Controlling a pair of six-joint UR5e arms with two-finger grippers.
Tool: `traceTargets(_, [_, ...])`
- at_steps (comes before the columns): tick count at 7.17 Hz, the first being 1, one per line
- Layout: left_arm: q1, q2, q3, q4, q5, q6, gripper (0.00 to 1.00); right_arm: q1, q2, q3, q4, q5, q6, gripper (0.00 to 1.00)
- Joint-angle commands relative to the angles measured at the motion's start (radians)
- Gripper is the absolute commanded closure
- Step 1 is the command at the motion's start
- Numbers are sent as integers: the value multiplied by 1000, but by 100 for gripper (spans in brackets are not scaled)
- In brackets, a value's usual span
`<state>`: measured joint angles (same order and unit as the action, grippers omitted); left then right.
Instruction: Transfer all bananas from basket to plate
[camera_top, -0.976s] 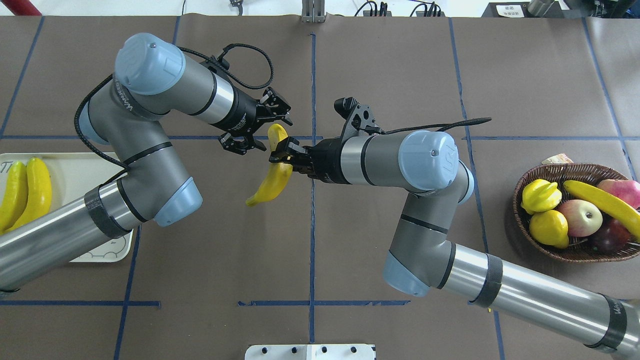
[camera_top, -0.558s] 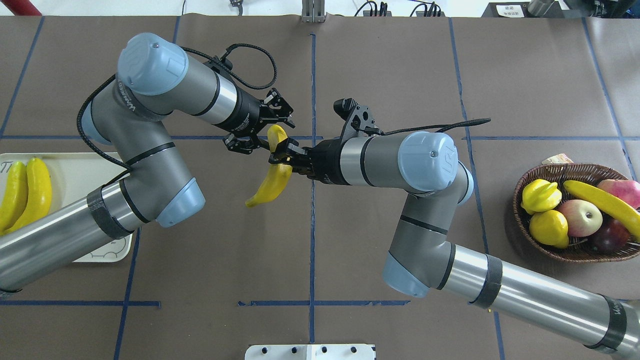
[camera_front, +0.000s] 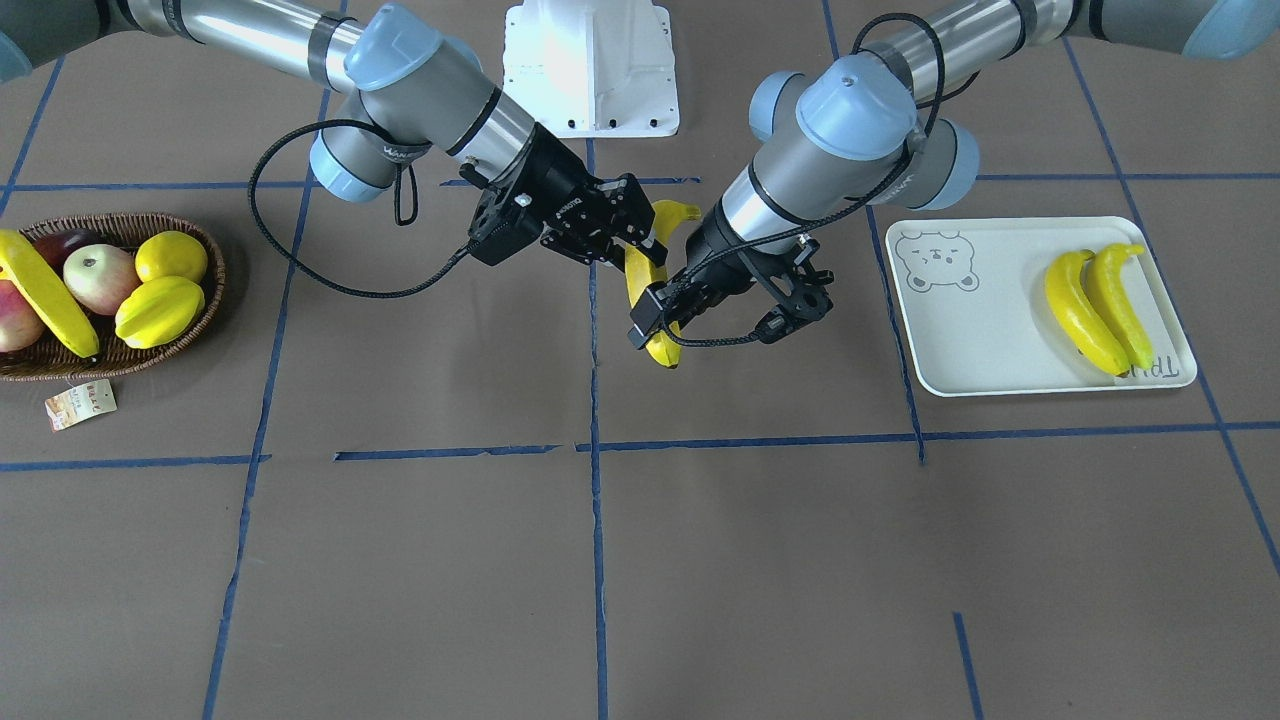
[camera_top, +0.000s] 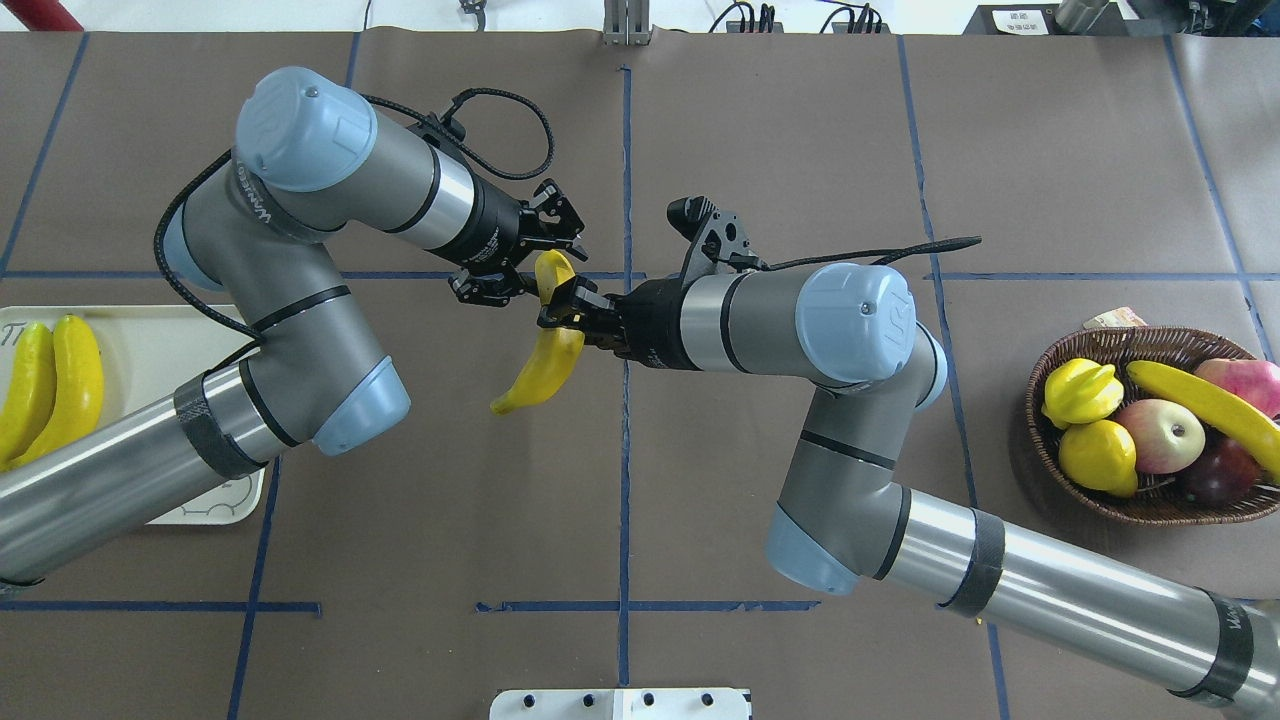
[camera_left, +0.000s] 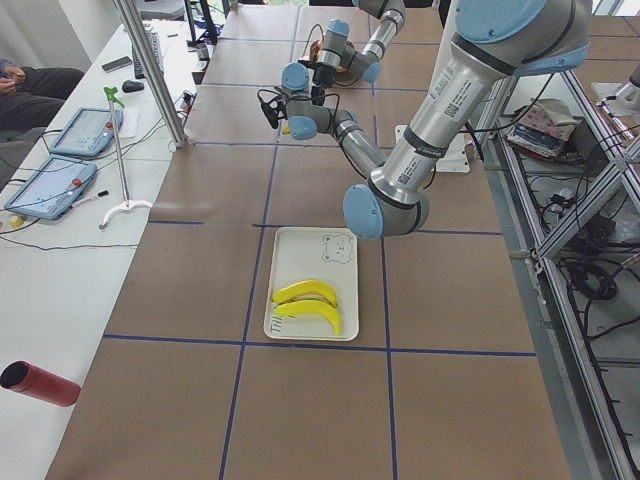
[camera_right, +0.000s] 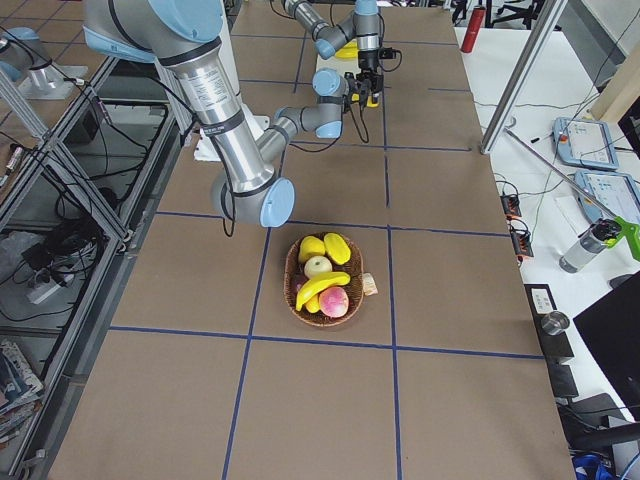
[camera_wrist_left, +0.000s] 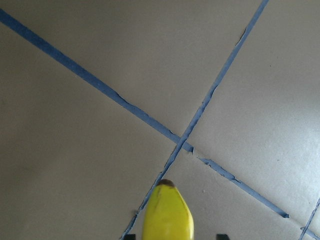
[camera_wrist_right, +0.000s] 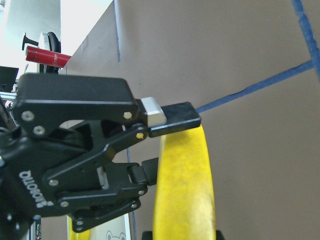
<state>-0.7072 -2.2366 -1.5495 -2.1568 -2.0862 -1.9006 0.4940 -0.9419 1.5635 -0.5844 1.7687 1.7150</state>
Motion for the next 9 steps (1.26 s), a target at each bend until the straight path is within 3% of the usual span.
traceTargets(1, [0,0,0,0,0,0,41,0,0,0,0,0,0,95])
traceTargets(3, [3,2,-1,0,0,1,90,0,0,0,0,0,0,95])
traceTargets(4, [3,6,-1,-21,-2,3,100,0,0,0,0,0,0,93])
traceTargets(5, [2,8,-1,-26,-2,6,100,2,0,0,0,0,0,85])
traceTargets(7, [0,11,-3,-28,-2,12,100,2,3,1,-5,-5,8,1])
traceTargets(9, [-5,12,-7,-28,-2,18,100,12,3,1,-11,-2,8,0])
